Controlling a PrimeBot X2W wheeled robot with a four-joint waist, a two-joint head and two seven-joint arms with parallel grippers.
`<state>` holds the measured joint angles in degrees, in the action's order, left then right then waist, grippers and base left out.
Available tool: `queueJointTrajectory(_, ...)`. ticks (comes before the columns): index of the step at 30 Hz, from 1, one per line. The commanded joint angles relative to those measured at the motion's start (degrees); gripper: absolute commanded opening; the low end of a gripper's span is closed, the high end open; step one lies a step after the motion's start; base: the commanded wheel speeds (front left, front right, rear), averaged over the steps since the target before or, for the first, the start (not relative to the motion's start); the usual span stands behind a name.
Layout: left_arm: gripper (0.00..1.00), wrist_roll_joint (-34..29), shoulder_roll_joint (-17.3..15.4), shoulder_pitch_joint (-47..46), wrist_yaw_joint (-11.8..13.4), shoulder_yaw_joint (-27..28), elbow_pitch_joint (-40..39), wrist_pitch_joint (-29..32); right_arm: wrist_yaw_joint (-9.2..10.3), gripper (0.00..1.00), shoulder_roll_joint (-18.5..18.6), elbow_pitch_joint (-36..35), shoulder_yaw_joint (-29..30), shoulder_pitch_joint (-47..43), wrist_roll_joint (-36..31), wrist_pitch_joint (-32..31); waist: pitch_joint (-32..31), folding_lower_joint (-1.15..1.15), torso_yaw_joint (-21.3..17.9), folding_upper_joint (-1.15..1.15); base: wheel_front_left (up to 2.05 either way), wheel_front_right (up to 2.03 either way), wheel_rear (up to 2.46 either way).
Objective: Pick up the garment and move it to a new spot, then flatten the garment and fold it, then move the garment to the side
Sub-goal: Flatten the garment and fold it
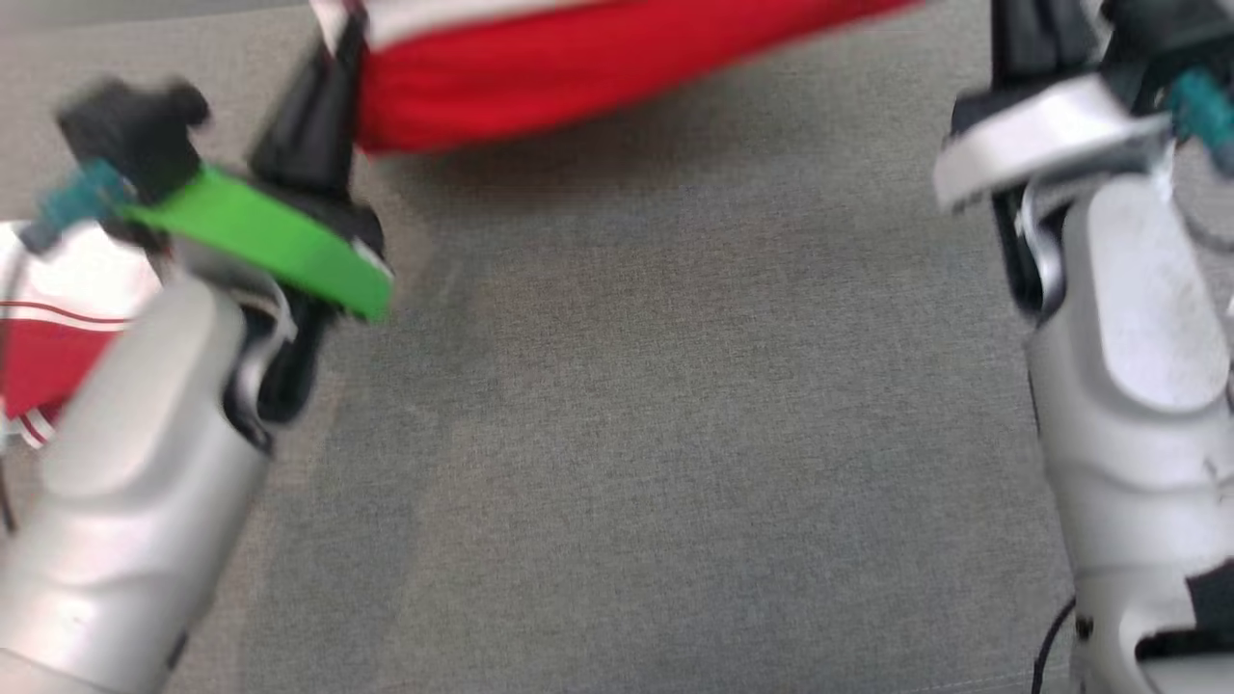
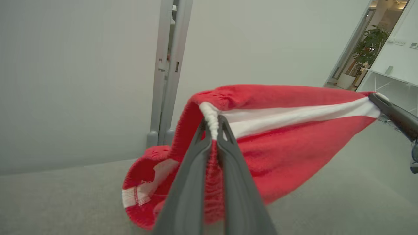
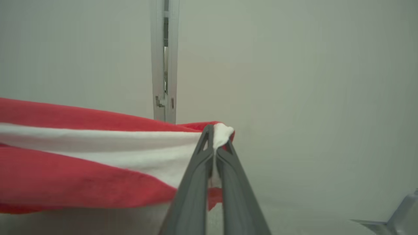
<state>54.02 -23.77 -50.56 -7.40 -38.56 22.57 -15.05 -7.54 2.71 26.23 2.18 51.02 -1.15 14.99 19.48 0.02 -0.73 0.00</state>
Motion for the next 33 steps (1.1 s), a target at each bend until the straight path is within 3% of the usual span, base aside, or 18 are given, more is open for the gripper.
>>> queueJointTrajectory(1,0.00,0.79,1.06,5.43,-0.13,-0.24,0.63,-0.14,0.11,0.00,0.37,-0.58,0.04,-5.65,1.68,0.27,-2.69,-0.02,0.74,0.00,0.00,0.00,0.00)
queueJointTrajectory(6,0.00,1.76,3.93,20.16,-0.13,-3.92,3.11,-0.17,0.10,0.00,0.32,-1.89,0.16,-22.37,6.81,0.27,-6.16,-0.02,0.82,0.00,0.00,0.00,0.00)
queueJointTrajectory(20,0.00,-3.70,9.28,43.62,0.00,1.28,4.49,-0.16,0.11,0.00,0.45,-4.79,0.39,-47.64,14.29,0.28,-17.62,-0.02,0.83,0.00,0.00,0.00,0.00)
queueJointTrajectory(28,0.00,-7.52,10.22,50.78,0.00,4.41,0.37,-0.18,0.16,0.00,0.46,-8.96,2.94,-54.61,16.80,0.29,-19.80,-0.02,1.86,0.00,0.00,0.00,0.00)
queueJointTrajectory(33,0.00,-9.05,10.94,47.05,0.00,5.41,-3.23,-0.18,0.15,0.00,0.44,-10.80,2.68,-49.21,15.38,0.28,-16.91,-0.02,3.20,0.00,0.00,0.00,0.00)
